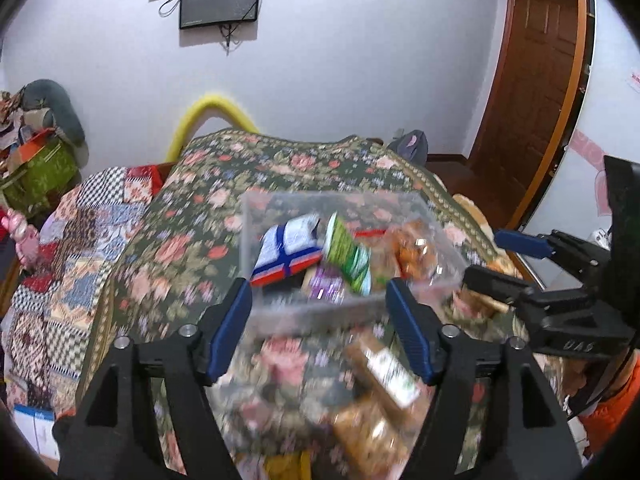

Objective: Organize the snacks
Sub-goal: 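Drop the green pea bag into the box with left tool while right tool drops bread bag, then grasp the yellow fries bag with left tool while right tool grasps the cookie pack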

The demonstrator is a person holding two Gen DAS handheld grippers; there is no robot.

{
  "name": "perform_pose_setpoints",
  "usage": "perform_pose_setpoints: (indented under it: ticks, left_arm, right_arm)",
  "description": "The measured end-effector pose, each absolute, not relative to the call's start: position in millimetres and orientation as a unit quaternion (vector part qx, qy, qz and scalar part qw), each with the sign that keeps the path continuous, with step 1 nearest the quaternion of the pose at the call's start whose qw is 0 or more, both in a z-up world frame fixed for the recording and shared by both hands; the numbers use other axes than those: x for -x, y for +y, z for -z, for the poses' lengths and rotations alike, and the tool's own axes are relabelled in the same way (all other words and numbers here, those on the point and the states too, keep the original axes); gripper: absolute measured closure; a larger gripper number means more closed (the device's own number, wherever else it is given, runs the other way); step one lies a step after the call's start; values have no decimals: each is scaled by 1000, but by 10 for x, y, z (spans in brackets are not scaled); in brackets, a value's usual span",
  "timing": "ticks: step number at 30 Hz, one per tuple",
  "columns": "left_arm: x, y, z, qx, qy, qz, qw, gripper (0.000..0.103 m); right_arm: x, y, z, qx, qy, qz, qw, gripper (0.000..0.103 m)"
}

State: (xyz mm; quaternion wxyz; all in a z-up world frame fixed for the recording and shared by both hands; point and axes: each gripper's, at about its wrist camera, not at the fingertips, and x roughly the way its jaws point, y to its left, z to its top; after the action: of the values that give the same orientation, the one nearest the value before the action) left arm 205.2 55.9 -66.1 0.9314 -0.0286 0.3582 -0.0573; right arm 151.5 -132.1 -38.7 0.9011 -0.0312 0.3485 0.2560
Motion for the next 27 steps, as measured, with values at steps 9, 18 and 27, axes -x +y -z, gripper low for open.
perform_pose_setpoints:
  ticks: [9, 18, 27]
  left_arm:
    - [-1483, 832, 1100, 31, 404, 28, 914, 24]
    - [-1213, 977, 1643, 41, 454, 29, 890, 23]
    - [-1152, 983, 2014, 50, 474, 38, 878, 22]
  right_arm:
    - [-1055, -1212, 567, 18, 370, -281, 885, 32]
    - [-824, -884, 891, 13, 409, -300, 862, 32]
    - [-831, -598, 1255, 11, 457, -305, 836, 36]
